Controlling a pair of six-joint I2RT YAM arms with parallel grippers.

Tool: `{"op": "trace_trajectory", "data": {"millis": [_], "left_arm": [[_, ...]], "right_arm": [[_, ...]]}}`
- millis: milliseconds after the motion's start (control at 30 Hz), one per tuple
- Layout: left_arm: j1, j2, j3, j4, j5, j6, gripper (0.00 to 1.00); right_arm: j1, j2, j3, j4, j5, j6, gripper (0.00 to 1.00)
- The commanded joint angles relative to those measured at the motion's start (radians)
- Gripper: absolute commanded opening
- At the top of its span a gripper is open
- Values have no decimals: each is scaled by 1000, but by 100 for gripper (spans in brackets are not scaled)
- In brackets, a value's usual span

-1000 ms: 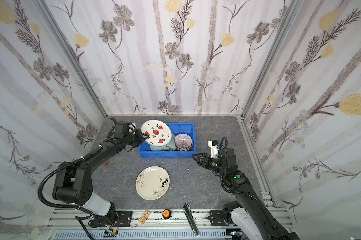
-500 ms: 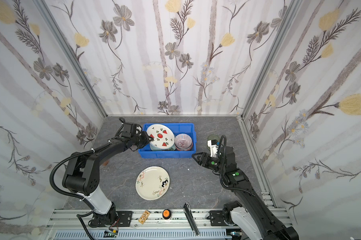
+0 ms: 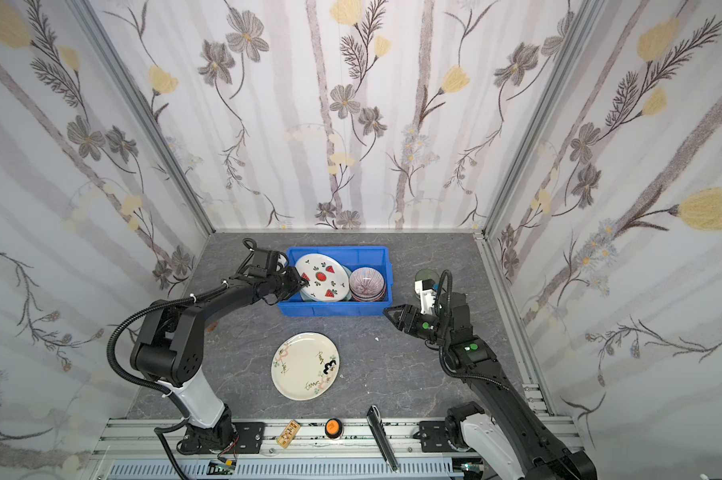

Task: Place the mixed dishes into the plastic bin
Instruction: 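Lower the watermelon plate into the bin onto the green plate with the left gripper, then lay the watermelon plate flat in the bin with the left gripper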

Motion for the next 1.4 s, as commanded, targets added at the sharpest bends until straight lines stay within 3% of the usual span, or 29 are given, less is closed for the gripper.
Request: {"op": "trace_trajectory", "data": {"millis": [0, 367, 633, 1367], "left_arm": [[-1, 2, -7, 81, 8, 8, 5], [-3, 0, -45, 81, -12, 21, 27], [-3, 0, -70, 80, -28, 30, 38], [-28, 25, -64, 16, -135, 77, 51]], "right_arm": [[0, -4, -8, 1, -18, -12, 56], [-2, -31, -29, -1, -15, -6, 56], [-2, -36, -32, -7, -14, -6, 56], [-3, -40, -40, -6, -15, -5, 56]]}}
